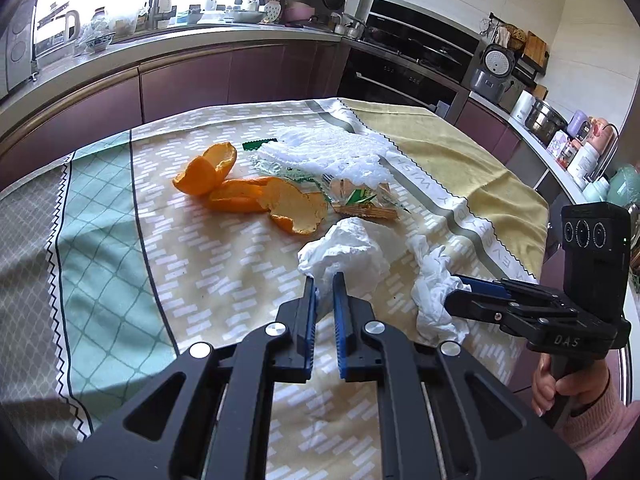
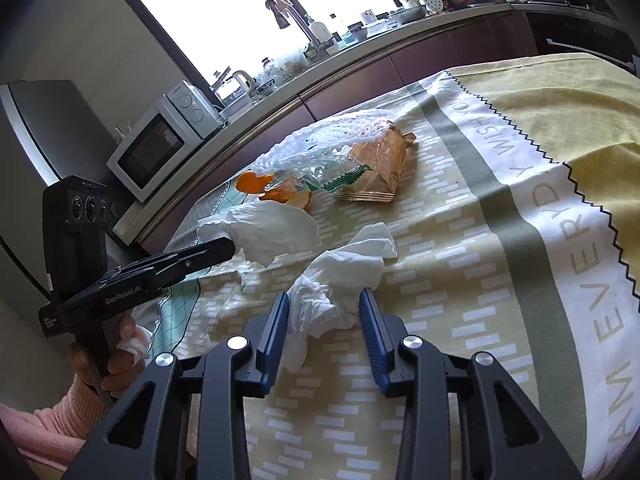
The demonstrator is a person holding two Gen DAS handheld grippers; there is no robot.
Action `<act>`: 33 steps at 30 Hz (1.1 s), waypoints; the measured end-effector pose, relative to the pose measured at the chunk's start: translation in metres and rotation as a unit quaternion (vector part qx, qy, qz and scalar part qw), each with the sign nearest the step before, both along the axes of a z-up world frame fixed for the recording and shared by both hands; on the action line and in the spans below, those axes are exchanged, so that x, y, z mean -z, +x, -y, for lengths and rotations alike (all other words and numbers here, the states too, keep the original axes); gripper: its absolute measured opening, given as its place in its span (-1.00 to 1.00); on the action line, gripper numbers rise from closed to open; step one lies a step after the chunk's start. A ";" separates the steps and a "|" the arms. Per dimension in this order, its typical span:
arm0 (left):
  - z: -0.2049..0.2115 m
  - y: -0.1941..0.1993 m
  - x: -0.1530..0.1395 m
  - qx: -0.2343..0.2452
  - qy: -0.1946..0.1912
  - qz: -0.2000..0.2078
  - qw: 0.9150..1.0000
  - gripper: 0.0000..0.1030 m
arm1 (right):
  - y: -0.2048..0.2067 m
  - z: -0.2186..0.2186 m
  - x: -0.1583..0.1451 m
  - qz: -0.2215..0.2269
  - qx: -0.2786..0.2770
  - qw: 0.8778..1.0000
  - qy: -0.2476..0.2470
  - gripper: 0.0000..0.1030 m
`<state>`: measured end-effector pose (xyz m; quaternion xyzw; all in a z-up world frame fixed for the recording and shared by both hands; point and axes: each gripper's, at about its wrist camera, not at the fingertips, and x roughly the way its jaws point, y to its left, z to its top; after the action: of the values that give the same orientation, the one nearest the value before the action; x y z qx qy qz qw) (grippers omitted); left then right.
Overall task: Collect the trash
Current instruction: 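Grasp a crumpled white tissue with the left tool while the right tool grasps another tissue, then carry both tissues over the teal bin while both tools open to drop them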
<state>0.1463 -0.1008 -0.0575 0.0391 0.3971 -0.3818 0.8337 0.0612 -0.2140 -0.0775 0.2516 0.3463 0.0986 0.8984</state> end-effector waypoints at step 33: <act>-0.201 -0.065 -0.047 -0.162 -0.049 0.047 0.984 -0.83 | 0.031 -0.117 -0.056 0.072 -0.155 0.985 -0.010 -0.73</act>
<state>0.0816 0.1000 -0.0109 -0.0484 0.3391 -0.2588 0.9032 0.0922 -0.0968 -0.0218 0.1783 0.3169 0.2508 0.8972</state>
